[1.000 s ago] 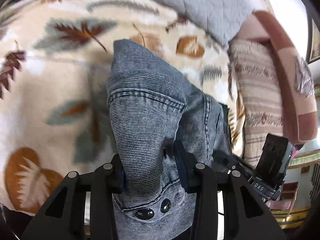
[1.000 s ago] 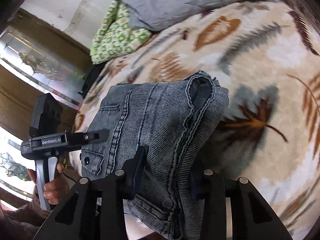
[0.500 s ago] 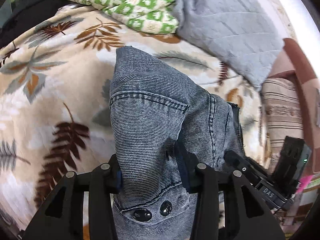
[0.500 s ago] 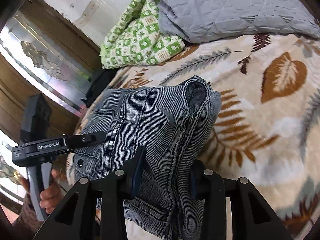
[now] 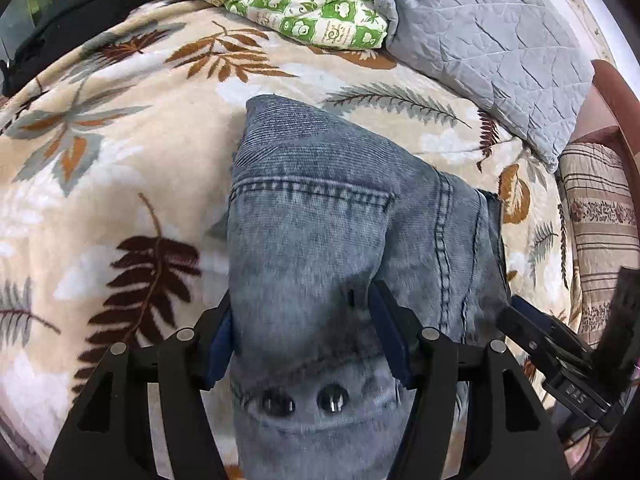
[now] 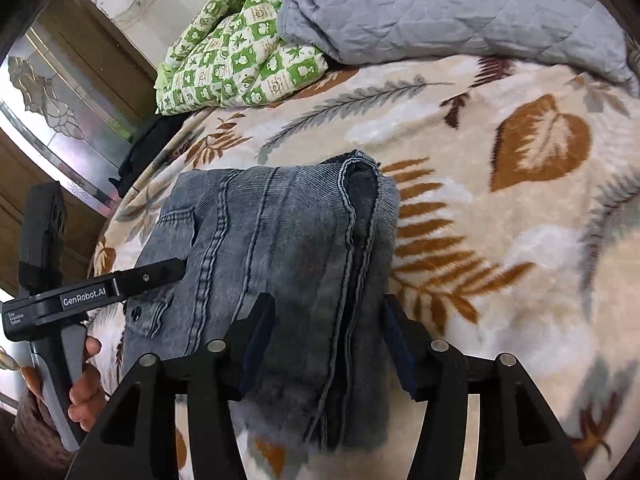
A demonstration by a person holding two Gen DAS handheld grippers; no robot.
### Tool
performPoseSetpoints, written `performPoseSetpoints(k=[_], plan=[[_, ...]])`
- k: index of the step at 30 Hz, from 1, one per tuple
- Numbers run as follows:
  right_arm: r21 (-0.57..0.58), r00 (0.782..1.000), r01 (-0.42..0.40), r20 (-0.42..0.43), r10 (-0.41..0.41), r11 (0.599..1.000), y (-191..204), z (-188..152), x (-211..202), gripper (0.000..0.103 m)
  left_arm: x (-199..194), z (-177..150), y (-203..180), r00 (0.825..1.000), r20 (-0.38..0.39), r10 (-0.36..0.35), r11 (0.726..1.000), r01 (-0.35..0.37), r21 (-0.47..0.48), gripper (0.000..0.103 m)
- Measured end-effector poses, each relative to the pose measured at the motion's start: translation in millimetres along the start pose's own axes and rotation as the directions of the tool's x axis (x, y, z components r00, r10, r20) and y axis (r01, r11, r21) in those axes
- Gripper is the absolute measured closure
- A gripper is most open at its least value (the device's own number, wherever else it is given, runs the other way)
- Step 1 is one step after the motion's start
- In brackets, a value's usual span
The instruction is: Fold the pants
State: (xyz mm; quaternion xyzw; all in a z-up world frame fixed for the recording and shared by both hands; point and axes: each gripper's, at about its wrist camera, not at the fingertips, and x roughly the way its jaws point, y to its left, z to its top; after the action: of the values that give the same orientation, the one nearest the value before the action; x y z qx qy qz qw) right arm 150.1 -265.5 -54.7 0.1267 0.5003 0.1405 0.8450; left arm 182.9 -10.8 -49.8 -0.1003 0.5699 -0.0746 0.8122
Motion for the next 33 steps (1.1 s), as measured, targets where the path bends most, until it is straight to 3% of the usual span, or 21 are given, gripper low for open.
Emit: performPoseSetpoints(k=[1, 3, 6, 8, 10, 12, 14, 16, 18, 20, 22, 25, 33], plan=[[-0.002, 1.0, 0.019, 0.001, -0.019, 1.0, 4.0, -1.7, -7.2, 0.038, -5.7, -2.9, -0.9, 1.0, 0.004, 0.006, 1.0, -0.006, 0.002, 0.041], [-0.011, 0.997, 0.073, 0.012, -0.073, 0.997, 12.9, -11.0, -26.5, 0.02, -16.5, -9.7, -4.3, 1.0, 0.02, 0.02, 1.0, -0.021, 0.014, 0.041], [-0.008, 0.99, 0.139, 0.019, -0.138, 0.99, 20.0, -28.6, -50.6, 0.002, -35.1, -21.4, -9.8, 0.999, 0.033, 0.019, 0.999, -0.021, 0.041, 0.039], [0.013, 0.983, 0.178, 0.036, -0.178, 0.984, 23.6, -45.0, -68.2, 0.0, -51.6, -33.6, -14.9, 0.998, 0.061, 0.014, 0.997, -0.018, 0.069, 0.039], [0.015, 0.978, 0.208, -0.012, -0.208, 0.978, 26.5, -62.3, -75.8, 0.0, -70.0, -48.8, -24.8, 0.99, 0.12, 0.077, 0.988, -0.092, 0.126, 0.034], [-0.006, 0.974, 0.225, -0.008, -0.225, 0.974, 30.5, -78.4, -86.3, 0.0, -84.9, -64.7, -32.8, 0.971, 0.194, 0.143, 0.969, -0.177, 0.172, 0.027], [-0.03, 0.957, 0.287, 0.049, -0.285, 0.958, 36.3, -97.0, -102.6, 0.0, -101.9, -88.7, -39.0, 0.935, 0.291, 0.205, 0.94, -0.271, 0.208, 0.018], [-0.037, 0.945, 0.318, 0.099, -0.313, 0.947, 39.2, -110.0, -116.5, 0.0, -113.5, -111.6, -40.1, 0.902, 0.363, 0.233, 0.923, -0.323, 0.211, 0.017], [-0.036, 0.928, 0.353, 0.143, -0.345, 0.935, 40.6, -121.0, -129.4, 0.0, -117.1, -132.1, -43.1, 0.881, 0.393, 0.263, 0.908, -0.364, 0.209, 0.017], [-0.037, 0.912, 0.383, 0.177, -0.371, 0.923, 40.8, -128.1, -139.6, 0.0, -114.9, -144.4, -45.5, 0.888, 0.378, 0.261, 0.905, -0.362, 0.224, 0.017], [-0.035, 0.901, 0.402, 0.19, -0.389, 0.915, 41.3, -132.1, -146.1, 0.0, -110.7, -154.8, -47.3, 0.912, 0.335, 0.234, 0.91, -0.327, 0.254, 0.017], [-0.031, 0.902, 0.401, 0.188, -0.388, 0.916, 42.5, -134.2, -151.1, 0.0, -108.0, -163.8, -46.6, 0.931, 0.296, 0.214, 0.915, -0.297, 0.272, 0.017], [-0.081, 0.896, 0.426, 0.178, -0.407, 0.901, 53.5, -145.5, -149.7, 0.0, -111.2, -175.9, -34.4, 0.948, 0.261, 0.179, 0.939, -0.244, 0.241, 0.018]])
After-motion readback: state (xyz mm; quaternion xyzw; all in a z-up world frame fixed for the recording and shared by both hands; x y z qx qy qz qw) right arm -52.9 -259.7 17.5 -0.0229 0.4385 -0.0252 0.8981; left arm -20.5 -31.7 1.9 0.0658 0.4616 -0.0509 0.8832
